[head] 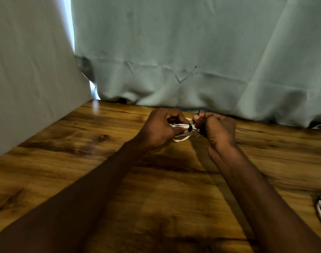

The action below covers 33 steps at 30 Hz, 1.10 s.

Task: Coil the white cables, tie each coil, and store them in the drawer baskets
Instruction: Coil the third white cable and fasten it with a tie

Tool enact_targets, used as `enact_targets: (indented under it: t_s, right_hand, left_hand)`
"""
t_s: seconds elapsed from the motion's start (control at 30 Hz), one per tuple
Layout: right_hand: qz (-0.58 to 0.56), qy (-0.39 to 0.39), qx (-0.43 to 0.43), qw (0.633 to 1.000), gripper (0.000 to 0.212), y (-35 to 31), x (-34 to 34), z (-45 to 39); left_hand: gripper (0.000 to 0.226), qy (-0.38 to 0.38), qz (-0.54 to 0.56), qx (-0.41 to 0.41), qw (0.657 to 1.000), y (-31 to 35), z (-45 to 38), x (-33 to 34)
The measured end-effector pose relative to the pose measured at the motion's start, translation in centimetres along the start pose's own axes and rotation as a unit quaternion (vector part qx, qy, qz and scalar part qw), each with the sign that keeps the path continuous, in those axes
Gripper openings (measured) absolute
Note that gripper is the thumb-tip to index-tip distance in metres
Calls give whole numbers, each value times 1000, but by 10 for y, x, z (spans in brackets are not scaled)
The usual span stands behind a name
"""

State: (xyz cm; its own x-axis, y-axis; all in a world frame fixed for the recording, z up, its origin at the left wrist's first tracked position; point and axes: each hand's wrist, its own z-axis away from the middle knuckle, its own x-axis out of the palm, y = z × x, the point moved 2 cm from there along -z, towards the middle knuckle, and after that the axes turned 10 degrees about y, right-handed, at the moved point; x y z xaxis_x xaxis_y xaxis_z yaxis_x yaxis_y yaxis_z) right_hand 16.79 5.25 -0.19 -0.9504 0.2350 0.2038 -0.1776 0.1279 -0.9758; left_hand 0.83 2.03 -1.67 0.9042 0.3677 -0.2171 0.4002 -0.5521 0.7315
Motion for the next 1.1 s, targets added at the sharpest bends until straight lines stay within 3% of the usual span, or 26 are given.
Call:
enact_targets:
  t_s: [0.13, 0.3, 0.47, 0.57, 0.83, 0.97, 1.1]
  right_hand:
    - [20, -11, -10, 1000, 17, -2, -2, 1]
    - [74, -47, -79, 993, 37, -7, -2, -3]
    - [84, -33, -94, 991, 17, -3, -2, -12]
    - [102, -26, -134, 985, 13, 0, -3, -16]
    - [278, -96, -304, 906, 17, -1, -1, -15]
    - [290, -100, -320, 896, 20, -2, 0, -18]
    - [276, -136, -313, 899, 19, 1, 1, -16]
  left_hand:
    - [16, -21, -17, 11, 1000, 1, 1, 1]
    - [18, 22, -15, 18, 999, 3, 4, 4]
    - [21, 28, -37, 51, 998, 8, 6, 2]
    - [36, 22, -9, 53, 998, 10, 7, 1]
    - [32, 52, -1, 46, 998, 8, 6, 1]
    - [28, 81, 7, 17, 997, 3, 3, 1]
    - [26, 99, -58, -22, 993, -6, -2, -6]
